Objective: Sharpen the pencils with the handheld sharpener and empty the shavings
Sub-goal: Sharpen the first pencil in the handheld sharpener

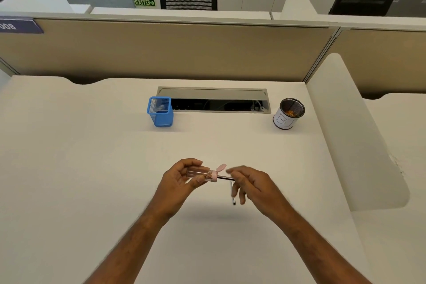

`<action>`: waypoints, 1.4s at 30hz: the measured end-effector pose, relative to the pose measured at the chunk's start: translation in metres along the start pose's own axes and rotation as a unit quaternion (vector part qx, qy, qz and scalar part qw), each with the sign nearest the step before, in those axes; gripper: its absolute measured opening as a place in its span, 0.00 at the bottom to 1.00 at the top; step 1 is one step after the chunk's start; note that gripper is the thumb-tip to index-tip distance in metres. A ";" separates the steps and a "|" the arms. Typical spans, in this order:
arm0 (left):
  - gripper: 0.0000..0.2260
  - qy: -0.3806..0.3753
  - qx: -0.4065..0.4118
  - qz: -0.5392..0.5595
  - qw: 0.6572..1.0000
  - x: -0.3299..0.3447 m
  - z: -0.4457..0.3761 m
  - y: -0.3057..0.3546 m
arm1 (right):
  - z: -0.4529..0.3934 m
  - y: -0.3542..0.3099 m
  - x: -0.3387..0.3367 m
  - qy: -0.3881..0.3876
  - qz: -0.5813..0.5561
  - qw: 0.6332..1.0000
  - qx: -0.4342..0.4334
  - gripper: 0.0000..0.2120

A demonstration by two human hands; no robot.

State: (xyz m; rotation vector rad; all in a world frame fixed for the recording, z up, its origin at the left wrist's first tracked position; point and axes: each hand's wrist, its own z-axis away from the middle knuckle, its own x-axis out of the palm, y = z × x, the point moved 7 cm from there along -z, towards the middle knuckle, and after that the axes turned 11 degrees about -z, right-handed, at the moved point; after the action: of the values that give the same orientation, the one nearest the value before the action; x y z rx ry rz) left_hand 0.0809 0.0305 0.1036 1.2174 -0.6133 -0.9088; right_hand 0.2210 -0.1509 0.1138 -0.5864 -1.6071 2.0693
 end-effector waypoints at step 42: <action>0.14 0.007 0.016 0.015 1.000 -0.035 -0.005 -0.020 | 0.030 0.077 -0.014 -0.080 -0.131 0.969 0.193 0.14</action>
State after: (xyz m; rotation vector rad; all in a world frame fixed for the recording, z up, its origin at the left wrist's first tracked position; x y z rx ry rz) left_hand 0.0611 0.0609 0.0850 1.2390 -0.6344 -0.8684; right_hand 0.2077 -0.1998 0.0464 -0.0690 -1.2303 2.1841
